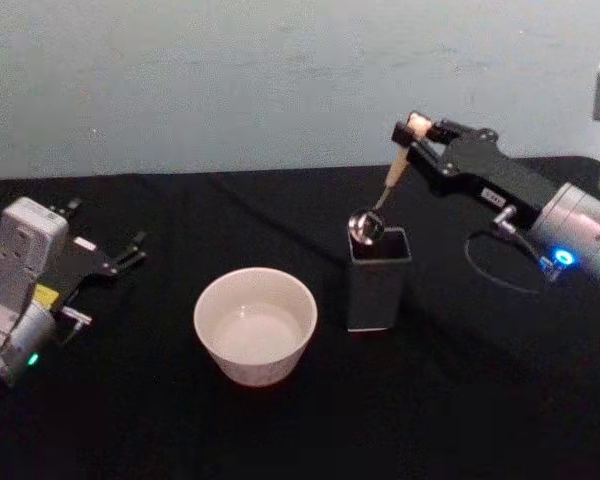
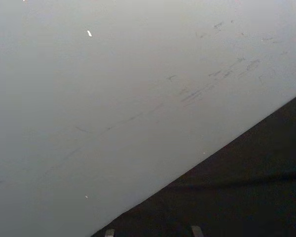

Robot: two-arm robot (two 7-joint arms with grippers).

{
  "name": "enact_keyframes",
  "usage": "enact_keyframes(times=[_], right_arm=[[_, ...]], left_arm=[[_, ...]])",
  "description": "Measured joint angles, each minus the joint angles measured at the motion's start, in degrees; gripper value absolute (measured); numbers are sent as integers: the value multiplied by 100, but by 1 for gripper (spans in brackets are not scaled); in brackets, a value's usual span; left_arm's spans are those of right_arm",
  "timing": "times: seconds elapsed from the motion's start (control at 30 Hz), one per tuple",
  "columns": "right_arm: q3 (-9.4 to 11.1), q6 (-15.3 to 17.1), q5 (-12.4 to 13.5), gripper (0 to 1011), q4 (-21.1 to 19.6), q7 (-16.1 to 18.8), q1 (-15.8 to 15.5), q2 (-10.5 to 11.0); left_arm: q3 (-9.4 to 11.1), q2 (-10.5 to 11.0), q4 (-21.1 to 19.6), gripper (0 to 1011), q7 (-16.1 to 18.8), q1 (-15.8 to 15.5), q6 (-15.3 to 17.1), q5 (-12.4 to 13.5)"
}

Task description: Pick up the stirring spoon with one hand, stir inside the cup, then place it back in its original position.

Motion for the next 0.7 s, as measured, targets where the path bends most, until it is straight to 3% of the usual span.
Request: enact_keyframes(times=[0.33,0.7], right_arm=[[40,-140,84,214,-119,50,87,10],[-400,-448,-77,214,441,489,594,-326]], left_arm=[[0,0,0,1001,0,0,0,0],[0,0,0,1001,0,0,0,0]])
